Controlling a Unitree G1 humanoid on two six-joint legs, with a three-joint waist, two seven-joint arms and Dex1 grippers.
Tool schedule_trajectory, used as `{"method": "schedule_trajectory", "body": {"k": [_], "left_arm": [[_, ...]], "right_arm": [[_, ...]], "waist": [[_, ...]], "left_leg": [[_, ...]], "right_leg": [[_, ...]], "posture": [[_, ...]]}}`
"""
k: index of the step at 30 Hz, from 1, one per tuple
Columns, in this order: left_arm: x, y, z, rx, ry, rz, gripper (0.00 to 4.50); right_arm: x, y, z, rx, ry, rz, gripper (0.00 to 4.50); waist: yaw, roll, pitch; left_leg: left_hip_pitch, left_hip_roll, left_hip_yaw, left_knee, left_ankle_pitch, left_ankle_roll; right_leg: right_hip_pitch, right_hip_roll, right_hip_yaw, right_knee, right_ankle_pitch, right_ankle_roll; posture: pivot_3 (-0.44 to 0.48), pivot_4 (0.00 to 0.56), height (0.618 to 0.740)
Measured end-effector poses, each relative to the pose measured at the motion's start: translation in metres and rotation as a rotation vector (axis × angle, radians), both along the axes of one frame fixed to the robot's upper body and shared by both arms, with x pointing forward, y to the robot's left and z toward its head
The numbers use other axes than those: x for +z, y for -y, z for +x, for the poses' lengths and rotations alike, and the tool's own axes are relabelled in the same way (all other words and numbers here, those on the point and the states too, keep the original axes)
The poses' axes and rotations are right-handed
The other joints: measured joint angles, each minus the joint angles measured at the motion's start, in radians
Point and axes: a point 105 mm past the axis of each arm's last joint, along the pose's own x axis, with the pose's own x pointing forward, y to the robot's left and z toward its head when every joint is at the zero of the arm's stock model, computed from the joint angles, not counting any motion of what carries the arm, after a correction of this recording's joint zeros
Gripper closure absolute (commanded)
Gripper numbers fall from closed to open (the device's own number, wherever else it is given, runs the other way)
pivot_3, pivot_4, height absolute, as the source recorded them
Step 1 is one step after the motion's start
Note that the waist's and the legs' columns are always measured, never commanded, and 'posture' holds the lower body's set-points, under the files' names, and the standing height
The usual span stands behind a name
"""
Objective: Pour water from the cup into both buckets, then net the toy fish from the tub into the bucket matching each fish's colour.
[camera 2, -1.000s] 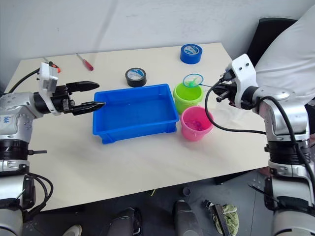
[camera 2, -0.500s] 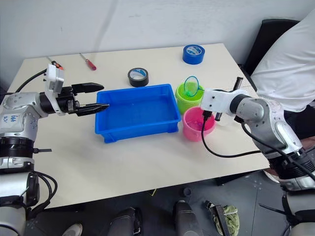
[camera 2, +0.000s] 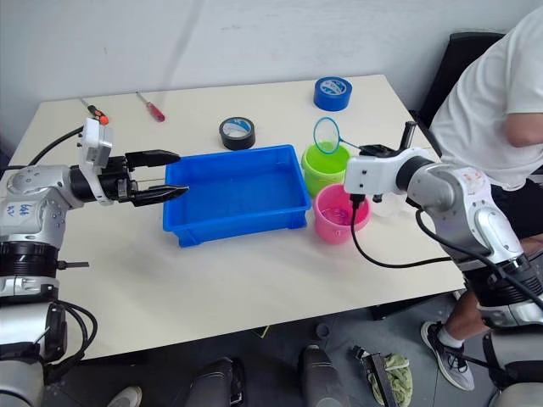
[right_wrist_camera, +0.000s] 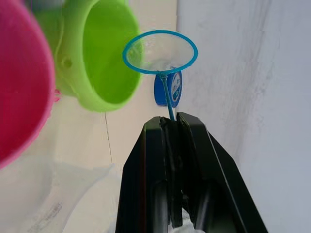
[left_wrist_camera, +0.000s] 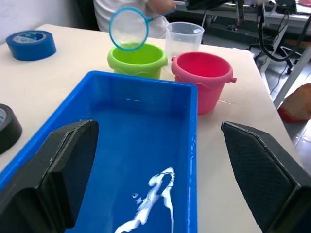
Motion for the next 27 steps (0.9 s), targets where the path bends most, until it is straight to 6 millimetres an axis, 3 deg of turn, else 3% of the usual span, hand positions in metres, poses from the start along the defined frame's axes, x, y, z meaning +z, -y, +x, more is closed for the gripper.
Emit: {"method": "schedule_trajectory", "body": {"k": [4, 10, 18, 23, 27], "left_arm": [[0.008, -0.006, -0.013, -0.025, -0.01, 0.008, 0.08], [0.012, -0.011, -0.03, -0.022, -0.055, 0.044, 0.08], [0.0, -0.005, -0.06, -0.056, -0.117, 0.088, 0.08], [-0.017, 0.002, -0.071, -0.07, -0.148, 0.115, 0.08], [-0.042, 0.015, -0.077, -0.076, -0.174, 0.167, 0.08]], "right_arm": [[0.017, -0.013, -0.017, 0.113, -0.142, 0.198, 4.5], [0.013, -0.04, -0.042, 0.344, -0.382, 0.347, 4.5], [-0.043, -0.094, -0.077, 0.611, -0.876, 0.376, 4.5], [-0.063, -0.119, -0.085, 0.699, -0.983, 0.356, 4.5], [-0.088, -0.14, -0.087, 0.738, -1.049, 0.333, 4.5]], "waist": [[0.001, 0.0, 0.0], [0.002, 0.0, 0.0], [0.001, 0.0, 0.0], [0.002, -0.001, -0.001], [0.002, -0.001, -0.001]], "left_leg": [[0.0, 0.0, 0.0, 0.0, 0.0, 0.0], [0.0, 0.0, -0.001, 0.0, 0.0, 0.001], [0.001, 0.0, -0.002, 0.0, 0.0, 0.002], [0.001, 0.0, -0.002, 0.001, 0.0, 0.002], [0.001, 0.0, -0.002, 0.001, 0.0, 0.003]], "right_leg": [[0.0, 0.0, 0.0, 0.0, 0.0, 0.0], [0.001, 0.0, 0.0, 0.001, 0.0, 0.0], [0.001, 0.0, 0.0, 0.002, 0.0, 0.0], [0.001, 0.0, 0.0, 0.002, 0.0, 0.0], [0.001, 0.0, 0.0, 0.002, 0.0, 0.0]], "posture": [[0.0, 0.15, 0.731], [0.0, 0.15, 0.731], [0.0, 0.15, 0.731], [0.0, 0.15, 0.731], [0.0, 0.15, 0.731]]}}
